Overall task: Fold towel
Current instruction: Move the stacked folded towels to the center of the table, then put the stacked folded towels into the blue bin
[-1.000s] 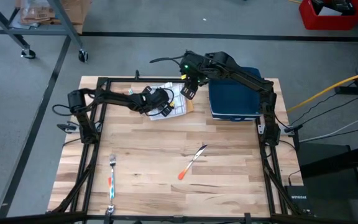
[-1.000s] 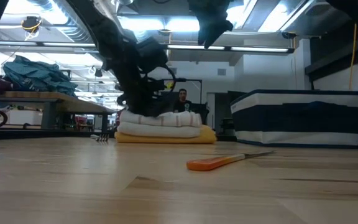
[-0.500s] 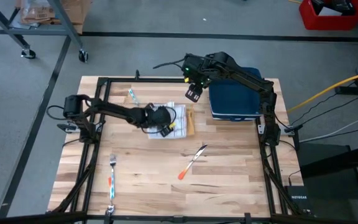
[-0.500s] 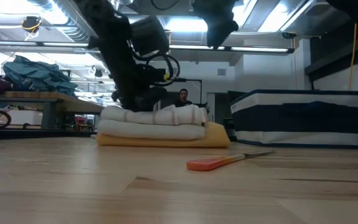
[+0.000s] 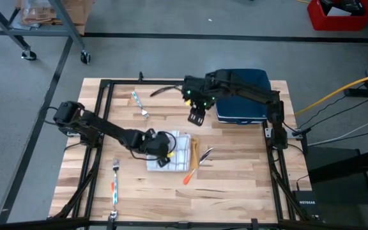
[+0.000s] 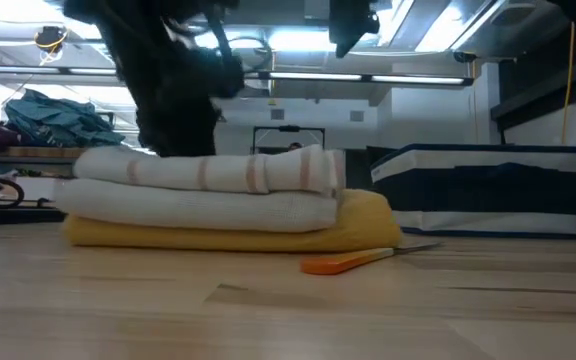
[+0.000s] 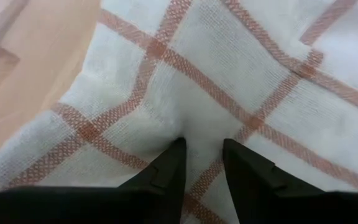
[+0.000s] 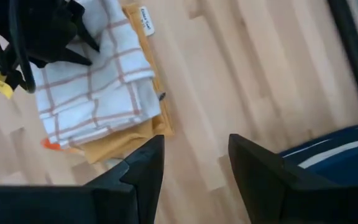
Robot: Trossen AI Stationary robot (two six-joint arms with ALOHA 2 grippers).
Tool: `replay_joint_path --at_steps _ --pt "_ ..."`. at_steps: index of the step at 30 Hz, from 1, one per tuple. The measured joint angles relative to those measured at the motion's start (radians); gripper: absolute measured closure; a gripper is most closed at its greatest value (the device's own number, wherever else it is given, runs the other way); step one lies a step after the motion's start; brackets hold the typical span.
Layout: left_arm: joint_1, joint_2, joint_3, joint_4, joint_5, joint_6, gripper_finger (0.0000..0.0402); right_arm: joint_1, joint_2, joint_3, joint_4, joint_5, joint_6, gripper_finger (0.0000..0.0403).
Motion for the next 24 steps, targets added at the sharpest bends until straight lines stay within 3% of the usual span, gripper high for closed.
replay_joint_path --at_steps 9,14,24 --pt "-0.03 -0.166 0.001 -0.004 -0.021 0.007 0.0302 0.115 -0.054 0.0 0.001 0.019 0.142 0.0219" --pt "-0.037 -0.297 0.002 -0.09 -0.029 0.004 0.0302 0.176 -0.104 0.0 0.0 0.045 0.255 0.0219" --pt "-0.147 -0.556 0.004 -0.379 -0.033 -0.327 0.0302 0.324 -0.165 0.001 0.0 0.068 0.378 0.0219"
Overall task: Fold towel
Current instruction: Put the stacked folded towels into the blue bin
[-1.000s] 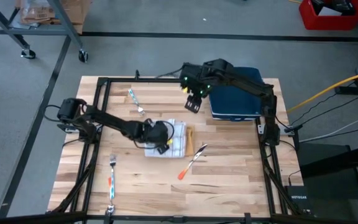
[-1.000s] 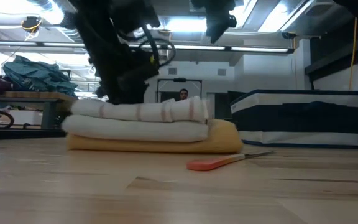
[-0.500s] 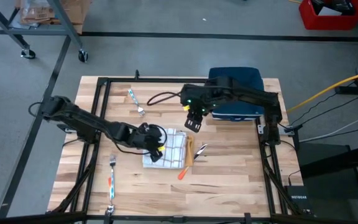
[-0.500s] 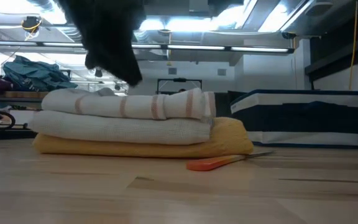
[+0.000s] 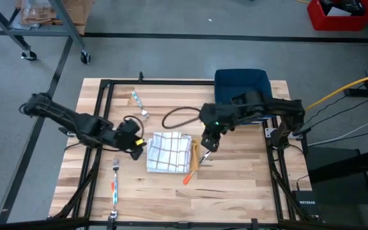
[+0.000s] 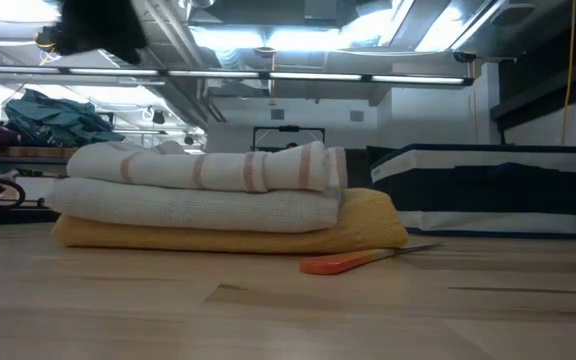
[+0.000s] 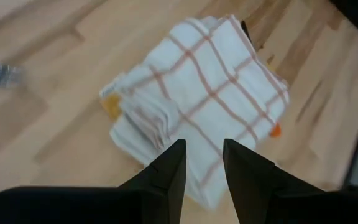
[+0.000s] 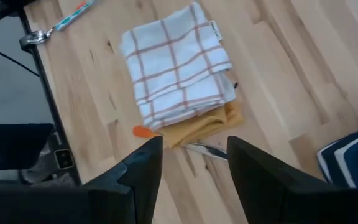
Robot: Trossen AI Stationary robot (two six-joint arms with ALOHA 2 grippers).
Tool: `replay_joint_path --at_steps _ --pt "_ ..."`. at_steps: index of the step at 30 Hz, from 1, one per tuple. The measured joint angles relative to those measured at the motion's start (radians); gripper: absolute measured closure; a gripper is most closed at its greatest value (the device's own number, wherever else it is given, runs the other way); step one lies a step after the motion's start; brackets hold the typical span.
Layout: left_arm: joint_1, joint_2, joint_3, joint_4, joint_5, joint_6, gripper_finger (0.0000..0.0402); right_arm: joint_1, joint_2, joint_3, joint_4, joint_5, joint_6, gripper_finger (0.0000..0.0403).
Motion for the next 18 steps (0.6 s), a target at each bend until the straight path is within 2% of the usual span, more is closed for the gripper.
replay_joint_path --at_steps 7,13,18 --pt "-0.123 -0.04 0.0 -0.047 0.0 -0.082 0.0302 0.089 -0.011 0.0 0.0 0.101 -0.004 0.0219" --pt "-0.175 -0.041 0.0 -0.047 -0.006 -0.055 0.0302 0.12 -0.088 0.0 0.0 0.089 -0.005 0.0219" --pt "-0.172 -0.071 0.0 -0.047 -0.018 0.059 0.0302 0.117 -0.189 0.0 0.0 -0.001 -0.064 0.0219"
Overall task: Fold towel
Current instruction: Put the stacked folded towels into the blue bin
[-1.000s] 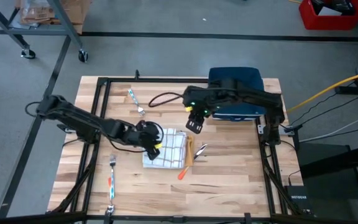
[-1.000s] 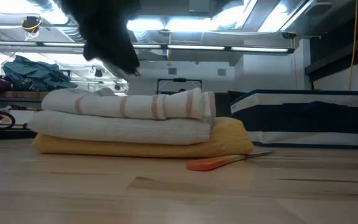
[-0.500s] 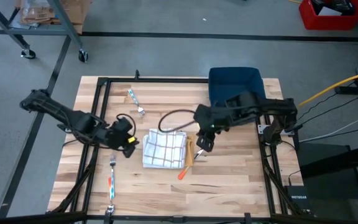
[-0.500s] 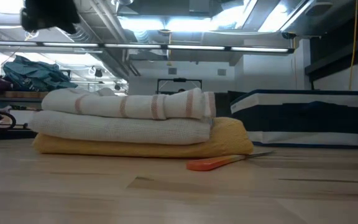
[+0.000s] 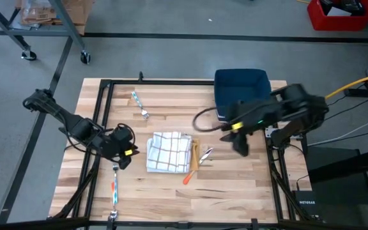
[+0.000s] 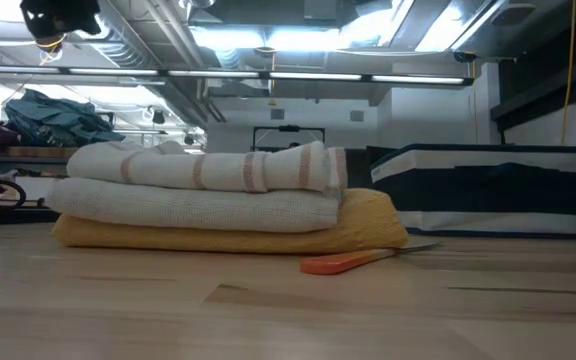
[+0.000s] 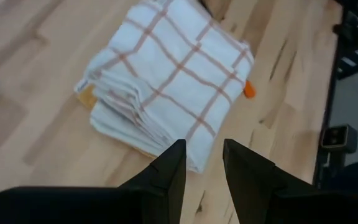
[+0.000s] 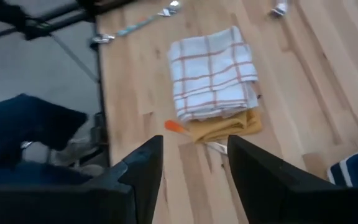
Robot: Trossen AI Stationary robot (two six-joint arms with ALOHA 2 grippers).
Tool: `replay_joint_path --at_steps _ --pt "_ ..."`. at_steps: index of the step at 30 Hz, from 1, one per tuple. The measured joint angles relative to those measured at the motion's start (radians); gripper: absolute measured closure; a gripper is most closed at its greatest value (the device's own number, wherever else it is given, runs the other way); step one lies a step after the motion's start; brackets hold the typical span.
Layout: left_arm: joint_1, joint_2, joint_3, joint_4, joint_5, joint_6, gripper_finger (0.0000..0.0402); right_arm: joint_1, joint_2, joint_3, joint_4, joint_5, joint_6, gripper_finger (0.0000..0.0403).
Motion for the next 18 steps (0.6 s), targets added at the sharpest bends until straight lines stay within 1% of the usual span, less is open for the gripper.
replay_joint_path --at_steps 8,14,18 --pt "-0.001 -0.112 0.002 -0.001 0.0 0.129 0.0302 0.0 -0.13 0.0 0.0 -0.022 -0.077 0.0219" --pt "-0.001 -0.126 0.002 -0.002 0.0 0.139 0.0302 0.0 -0.168 0.0 0.0 -0.018 -0.094 0.0219" --pt "-0.001 -0.124 0.002 -0.009 0.0 0.188 0.0302 0.0 -0.174 0.0 0.0 0.031 -0.152 0.0219"
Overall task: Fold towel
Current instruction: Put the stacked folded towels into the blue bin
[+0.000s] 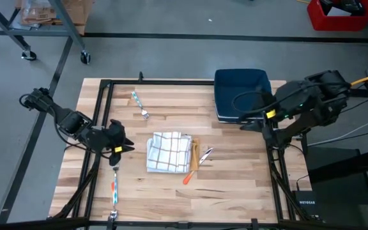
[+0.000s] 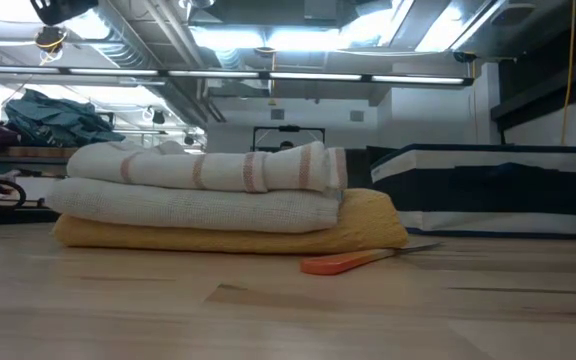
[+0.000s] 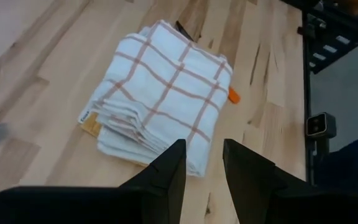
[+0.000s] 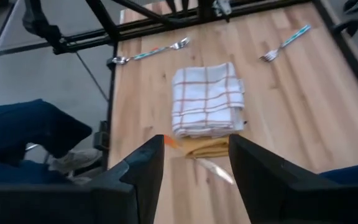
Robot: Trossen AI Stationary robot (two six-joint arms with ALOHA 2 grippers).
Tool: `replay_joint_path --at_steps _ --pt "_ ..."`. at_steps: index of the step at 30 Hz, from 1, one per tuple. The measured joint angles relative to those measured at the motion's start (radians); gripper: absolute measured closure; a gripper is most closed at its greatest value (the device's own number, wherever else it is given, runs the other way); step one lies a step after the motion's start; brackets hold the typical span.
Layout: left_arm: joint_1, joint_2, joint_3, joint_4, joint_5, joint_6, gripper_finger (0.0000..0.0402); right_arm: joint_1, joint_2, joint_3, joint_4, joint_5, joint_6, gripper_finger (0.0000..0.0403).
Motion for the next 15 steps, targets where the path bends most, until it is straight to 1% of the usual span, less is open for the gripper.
replay_joint_path --at_steps 4,8,12,15 --pt "0.003 0.0 0.0 0.0 -0.008 0.08 0.0302 0.0 -0.035 -0.001 0.0 0.047 -0.027 0.0219" --pt "0.003 -0.02 0.0 -0.034 -0.021 0.123 0.0302 0.0 -0.088 -0.001 0.0 0.132 -0.049 0.0219" --pt "0.003 -0.064 0.0 -0.143 -0.025 0.136 0.0302 0.0 -0.15 -0.01 0.003 0.17 -0.054 0.0219" --pt "0.003 -0.087 0.0 -0.277 -0.066 0.129 0.0302 0.0 -0.226 -0.087 0.002 0.223 -0.041 0.0219"
